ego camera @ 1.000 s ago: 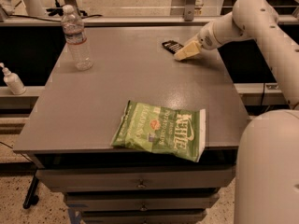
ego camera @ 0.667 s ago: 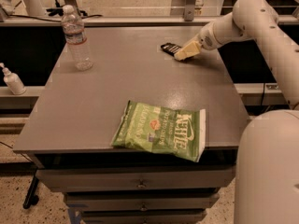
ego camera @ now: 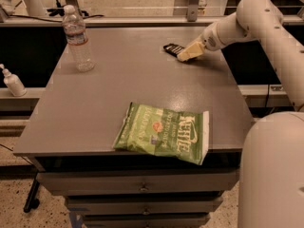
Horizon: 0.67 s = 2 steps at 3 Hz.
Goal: Move rxbar chocolate near water bottle
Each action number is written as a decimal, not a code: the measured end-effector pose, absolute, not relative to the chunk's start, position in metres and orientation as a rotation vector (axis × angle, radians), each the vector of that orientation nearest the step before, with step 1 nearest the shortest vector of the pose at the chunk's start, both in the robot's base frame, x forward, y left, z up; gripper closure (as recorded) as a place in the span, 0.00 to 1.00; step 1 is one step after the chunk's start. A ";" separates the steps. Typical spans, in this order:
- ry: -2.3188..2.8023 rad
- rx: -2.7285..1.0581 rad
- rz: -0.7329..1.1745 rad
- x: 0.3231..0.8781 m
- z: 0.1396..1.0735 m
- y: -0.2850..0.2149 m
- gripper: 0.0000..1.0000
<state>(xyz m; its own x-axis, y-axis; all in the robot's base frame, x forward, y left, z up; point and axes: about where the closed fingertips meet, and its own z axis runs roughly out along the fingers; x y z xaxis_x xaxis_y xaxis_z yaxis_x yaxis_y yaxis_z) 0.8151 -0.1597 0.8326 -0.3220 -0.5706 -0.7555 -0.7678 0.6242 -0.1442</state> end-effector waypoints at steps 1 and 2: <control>2.027 -1.049 0.305 0.815 0.833 -0.160 1.00; 2.027 -1.049 0.305 0.815 0.833 -0.160 1.00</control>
Offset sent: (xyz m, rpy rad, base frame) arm -0.0468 0.0246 0.2267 0.0939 -0.3085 0.0770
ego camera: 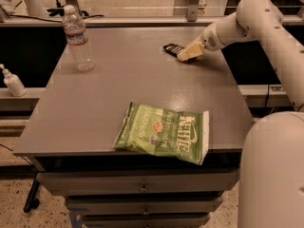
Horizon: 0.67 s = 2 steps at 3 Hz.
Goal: Move rxbar chocolate near water bottle
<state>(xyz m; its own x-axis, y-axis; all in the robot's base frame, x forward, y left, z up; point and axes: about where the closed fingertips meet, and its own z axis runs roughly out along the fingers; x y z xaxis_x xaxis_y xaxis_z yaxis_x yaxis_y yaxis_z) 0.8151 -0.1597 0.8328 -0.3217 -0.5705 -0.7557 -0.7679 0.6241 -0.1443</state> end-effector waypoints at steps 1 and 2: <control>2.026 -1.049 0.305 0.815 0.833 -0.160 1.00; 2.026 -1.049 0.305 0.815 0.833 -0.160 1.00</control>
Offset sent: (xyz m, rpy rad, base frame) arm -0.0615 0.0171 0.2622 0.0300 -0.4114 0.0419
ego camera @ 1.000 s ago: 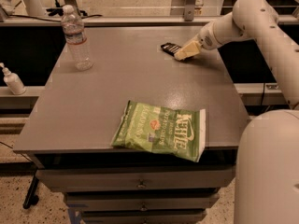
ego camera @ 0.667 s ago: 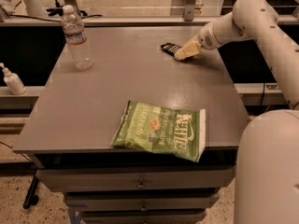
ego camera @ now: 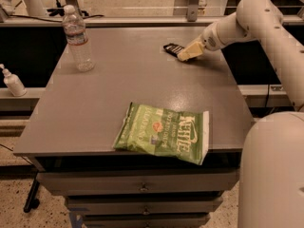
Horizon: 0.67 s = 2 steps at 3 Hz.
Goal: Move rxbar chocolate near water bottle
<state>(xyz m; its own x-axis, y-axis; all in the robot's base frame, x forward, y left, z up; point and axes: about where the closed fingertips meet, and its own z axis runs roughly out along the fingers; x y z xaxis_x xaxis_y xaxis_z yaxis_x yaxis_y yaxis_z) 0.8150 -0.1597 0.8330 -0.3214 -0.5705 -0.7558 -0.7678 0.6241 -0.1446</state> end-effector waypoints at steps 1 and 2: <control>2.026 -1.049 0.305 0.815 0.833 -0.160 1.00; 1.935 -1.042 0.270 0.806 0.890 -0.156 1.00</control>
Offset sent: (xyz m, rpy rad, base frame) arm -0.0640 0.0118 0.2922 0.0766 -0.4708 0.0214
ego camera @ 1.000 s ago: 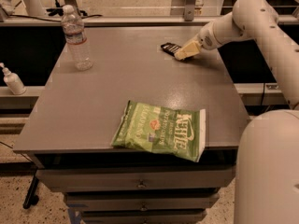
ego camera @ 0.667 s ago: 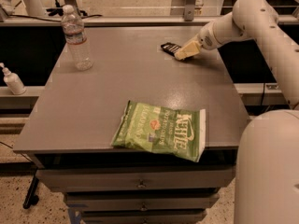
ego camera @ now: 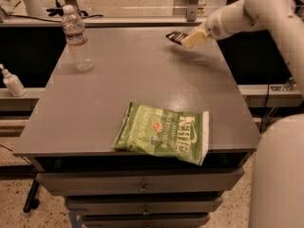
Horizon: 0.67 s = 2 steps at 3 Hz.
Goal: Move rxbar chocolate near water bottle
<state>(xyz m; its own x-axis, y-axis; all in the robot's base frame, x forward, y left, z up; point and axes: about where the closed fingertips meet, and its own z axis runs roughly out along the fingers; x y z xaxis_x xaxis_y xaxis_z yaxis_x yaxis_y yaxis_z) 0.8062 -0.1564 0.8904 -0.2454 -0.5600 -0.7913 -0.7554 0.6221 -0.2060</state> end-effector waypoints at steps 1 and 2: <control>1.756 -1.015 0.207 0.783 0.999 -0.150 1.00; 1.662 -0.999 0.181 0.768 1.058 -0.144 1.00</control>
Offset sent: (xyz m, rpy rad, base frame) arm -0.0605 0.0142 0.2406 0.0854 -0.3905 0.0163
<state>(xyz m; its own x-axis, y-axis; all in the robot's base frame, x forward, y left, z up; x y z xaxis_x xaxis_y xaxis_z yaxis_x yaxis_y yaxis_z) 0.7680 -0.1437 1.0576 -0.0080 -0.5126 -0.8586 -0.6854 0.6280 -0.3685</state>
